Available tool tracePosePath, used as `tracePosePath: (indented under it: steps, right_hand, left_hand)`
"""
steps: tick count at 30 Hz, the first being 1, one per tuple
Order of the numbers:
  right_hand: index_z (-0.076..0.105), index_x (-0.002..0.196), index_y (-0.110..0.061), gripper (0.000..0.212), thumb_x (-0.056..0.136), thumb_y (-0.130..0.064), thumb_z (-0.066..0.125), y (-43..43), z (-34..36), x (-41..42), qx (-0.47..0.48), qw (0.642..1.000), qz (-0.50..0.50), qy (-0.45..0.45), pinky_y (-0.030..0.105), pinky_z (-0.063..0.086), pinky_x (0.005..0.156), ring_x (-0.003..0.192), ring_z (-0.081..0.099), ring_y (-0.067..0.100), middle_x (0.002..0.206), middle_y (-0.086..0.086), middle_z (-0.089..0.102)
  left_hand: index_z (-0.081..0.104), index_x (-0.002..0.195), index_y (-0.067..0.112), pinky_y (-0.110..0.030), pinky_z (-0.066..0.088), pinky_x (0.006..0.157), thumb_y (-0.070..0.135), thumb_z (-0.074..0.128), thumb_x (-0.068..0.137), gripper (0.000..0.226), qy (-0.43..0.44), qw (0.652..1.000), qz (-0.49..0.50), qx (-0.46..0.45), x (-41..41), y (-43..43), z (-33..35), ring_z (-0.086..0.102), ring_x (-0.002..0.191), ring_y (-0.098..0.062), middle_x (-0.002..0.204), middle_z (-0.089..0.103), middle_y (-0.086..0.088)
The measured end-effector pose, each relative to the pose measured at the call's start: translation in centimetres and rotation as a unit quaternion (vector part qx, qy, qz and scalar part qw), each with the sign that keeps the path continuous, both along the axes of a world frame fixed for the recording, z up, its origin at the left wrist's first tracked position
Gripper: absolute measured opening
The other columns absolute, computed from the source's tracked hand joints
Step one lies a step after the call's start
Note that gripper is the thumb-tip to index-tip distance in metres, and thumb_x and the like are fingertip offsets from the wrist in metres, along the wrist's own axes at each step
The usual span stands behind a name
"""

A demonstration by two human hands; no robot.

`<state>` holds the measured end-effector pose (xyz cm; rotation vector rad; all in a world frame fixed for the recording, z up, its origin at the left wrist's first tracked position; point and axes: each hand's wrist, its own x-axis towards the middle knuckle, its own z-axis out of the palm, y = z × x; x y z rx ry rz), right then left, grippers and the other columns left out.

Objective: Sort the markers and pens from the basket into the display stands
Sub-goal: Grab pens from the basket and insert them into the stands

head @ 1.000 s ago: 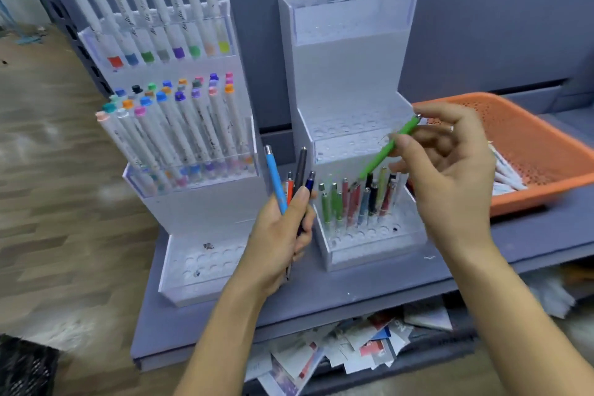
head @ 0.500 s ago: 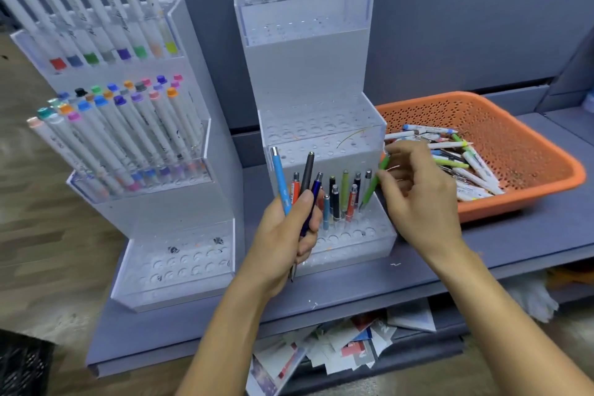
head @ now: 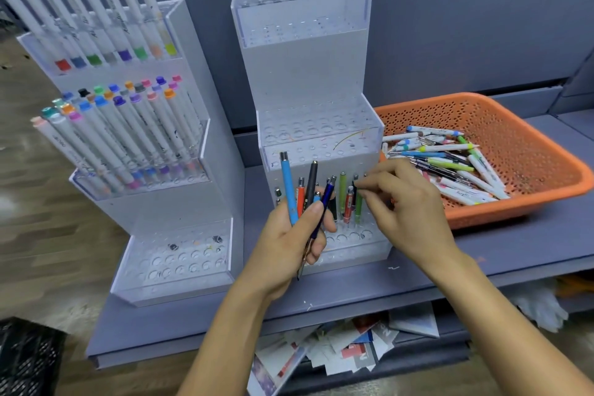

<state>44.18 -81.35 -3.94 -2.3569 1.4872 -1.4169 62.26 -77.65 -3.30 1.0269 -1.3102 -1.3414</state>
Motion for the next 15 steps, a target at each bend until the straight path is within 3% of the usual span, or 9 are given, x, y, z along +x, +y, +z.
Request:
tracePosePath:
  steps: [2,4,6,8,11,13,15]
  right_hand:
    - [0.072,0.095,-0.009,0.014,0.083,-0.010,0.064,0.5,0.6,0.3,0.006,0.999,-0.001,-0.039,0.000,0.035,0.072,0.075,0.050,0.000,0.090,0.003,0.062]
    - [0.070,0.100,-0.018,0.017,0.085,-0.015,0.064,1.3,1.4,0.7,0.077,0.988,0.035,-0.130,0.003,0.040,0.071,0.078,0.058,0.001,0.088,-0.005,0.065]
    - [0.066,0.098,-0.030,0.023,0.084,-0.012,0.070,2.0,2.2,1.3,0.194,0.949,0.106,-0.225,0.009,0.047,0.071,0.079,0.062,-0.001,0.081,-0.015,0.067]
    - [0.065,0.095,-0.031,0.029,0.081,-0.006,0.071,2.4,2.6,1.7,0.253,0.921,0.145,-0.259,0.017,0.052,0.072,0.076,0.064,0.003,0.077,-0.013,0.067]
    - [0.067,0.092,-0.022,0.027,0.080,0.001,0.068,2.3,3.5,1.6,0.249,0.901,0.155,-0.321,0.022,0.054,0.070,0.072,0.064,0.006,0.077,0.005,0.067]
    - [0.064,0.096,-0.020,0.027,0.082,0.004,0.065,2.0,4.4,0.8,0.224,0.883,0.148,-0.384,0.020,0.054,0.064,0.071,0.065,0.006,0.074,0.003,0.066]
    - [0.058,0.099,-0.021,0.031,0.084,0.005,0.063,1.6,5.1,-0.5,0.176,0.891,0.115,-0.403,0.020,0.053,0.063,0.071,0.066,0.008,0.073,-0.001,0.064]
  left_hand:
    - [0.055,0.084,0.000,-0.019,0.035,0.044,0.031,0.048,0.096,0.034,-0.007,1.000,-0.013,-0.015,-0.2,0.1,0.2,0.040,0.042,-0.009,0.047,0.049,0.003]
    - [0.057,0.091,-0.002,-0.019,0.034,0.043,0.032,0.046,0.097,0.036,-0.019,0.999,-0.025,-0.023,-0.4,0.2,0.6,0.039,0.040,-0.008,0.045,0.051,0.004]
    - [0.053,0.100,-0.009,-0.017,0.032,0.041,0.027,0.040,0.097,0.038,-0.030,0.998,-0.044,-0.024,-0.7,0.3,1.0,0.039,0.038,-0.004,0.047,0.056,0.008]
    - [0.056,0.096,-0.008,-0.016,0.033,0.041,0.020,0.036,0.099,0.035,-0.040,0.997,-0.062,-0.029,-1.1,0.4,1.2,0.040,0.038,-0.002,0.049,0.059,0.010]
    - [0.058,0.095,0.004,-0.018,0.040,0.043,0.027,0.040,0.094,0.030,-0.022,0.998,-0.058,-0.016,-1.2,0.2,1.3,0.053,0.045,-0.009,0.067,0.070,0.002]
    - [0.054,0.099,0.007,-0.022,0.048,0.046,0.029,0.040,0.095,0.026,-0.013,0.999,-0.034,0.014,-0.9,-0.1,1.0,0.064,0.054,-0.016,0.081,0.074,-0.002]
    - [0.052,0.103,0.007,-0.024,0.052,0.048,0.028,0.039,0.098,0.024,-0.022,0.999,-0.016,0.037,-0.5,-0.2,0.8,0.067,0.057,-0.018,0.081,0.074,-0.003]
